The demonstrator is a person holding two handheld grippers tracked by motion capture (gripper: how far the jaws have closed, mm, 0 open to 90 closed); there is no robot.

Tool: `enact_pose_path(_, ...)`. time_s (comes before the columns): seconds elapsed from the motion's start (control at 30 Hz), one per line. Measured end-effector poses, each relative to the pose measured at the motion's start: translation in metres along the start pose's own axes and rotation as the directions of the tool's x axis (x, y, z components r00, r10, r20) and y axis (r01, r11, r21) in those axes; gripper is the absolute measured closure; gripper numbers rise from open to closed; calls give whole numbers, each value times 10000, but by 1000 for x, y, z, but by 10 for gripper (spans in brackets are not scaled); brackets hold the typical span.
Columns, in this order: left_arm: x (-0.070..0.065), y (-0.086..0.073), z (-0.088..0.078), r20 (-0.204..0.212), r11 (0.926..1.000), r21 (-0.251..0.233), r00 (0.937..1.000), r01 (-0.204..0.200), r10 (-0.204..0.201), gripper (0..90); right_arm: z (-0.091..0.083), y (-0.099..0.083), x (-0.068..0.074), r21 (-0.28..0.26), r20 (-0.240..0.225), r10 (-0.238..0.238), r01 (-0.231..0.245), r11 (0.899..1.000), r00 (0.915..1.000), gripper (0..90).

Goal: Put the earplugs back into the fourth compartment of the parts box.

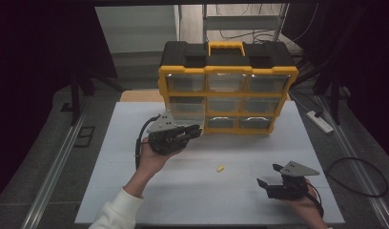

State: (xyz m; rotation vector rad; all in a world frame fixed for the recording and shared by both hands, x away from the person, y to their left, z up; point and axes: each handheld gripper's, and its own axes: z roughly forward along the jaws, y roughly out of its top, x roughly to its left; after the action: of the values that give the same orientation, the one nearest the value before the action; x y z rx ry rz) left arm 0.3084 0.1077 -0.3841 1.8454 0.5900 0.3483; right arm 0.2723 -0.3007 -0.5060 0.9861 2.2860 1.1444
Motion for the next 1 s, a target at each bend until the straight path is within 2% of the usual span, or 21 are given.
enact_pose_path(0.37, 11, 2, -9, -366, 9995, -251, 9991, 182, -191, 792, 0, 0, 0, -14, 43, -6, 6, 10000, 10000, 174)
enact_pose_path(0.57, 20, 4, -4, -582, 9994, -178, 9979, 285, -295, 791, 0, 0, 0, -21, 59, 6, -6, 10000, 10000, 174)
enact_pose_path(0.7, 31, 7, -1, -706, 9984, -240, 9961, 505, -520, 790, -1, 0, -1, -41, 102, 16, -16, 10000, 9999, 174)
enact_pose_path(1.0, 51, 16, 8, -1081, 9979, -45, 9920, 646, -647, 788, -1, 0, -1, -32, 91, 35, -35, 10000, 10000, 174)
